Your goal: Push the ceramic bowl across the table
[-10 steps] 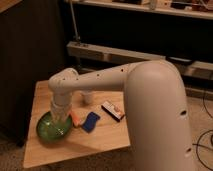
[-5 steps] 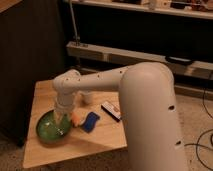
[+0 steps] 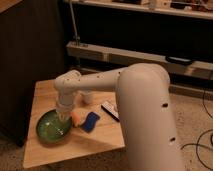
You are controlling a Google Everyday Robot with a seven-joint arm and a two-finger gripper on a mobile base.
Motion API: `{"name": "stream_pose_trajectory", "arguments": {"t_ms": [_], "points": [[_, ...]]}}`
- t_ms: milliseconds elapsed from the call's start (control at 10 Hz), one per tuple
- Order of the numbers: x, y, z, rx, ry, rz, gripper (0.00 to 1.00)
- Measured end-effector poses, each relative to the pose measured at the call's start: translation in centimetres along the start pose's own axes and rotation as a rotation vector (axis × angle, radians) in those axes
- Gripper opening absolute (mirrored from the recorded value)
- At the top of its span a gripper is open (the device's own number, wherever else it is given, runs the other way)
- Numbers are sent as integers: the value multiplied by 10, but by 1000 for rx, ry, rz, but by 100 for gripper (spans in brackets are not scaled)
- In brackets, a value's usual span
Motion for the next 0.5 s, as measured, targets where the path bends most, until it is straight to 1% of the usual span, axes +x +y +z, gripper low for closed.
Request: {"name": "stream_pose_trajectory", "arguments": {"t_ms": [200, 500], "points": [[1, -7, 7, 8, 0, 16, 0], [1, 0, 19, 28, 1, -3, 0]]}}
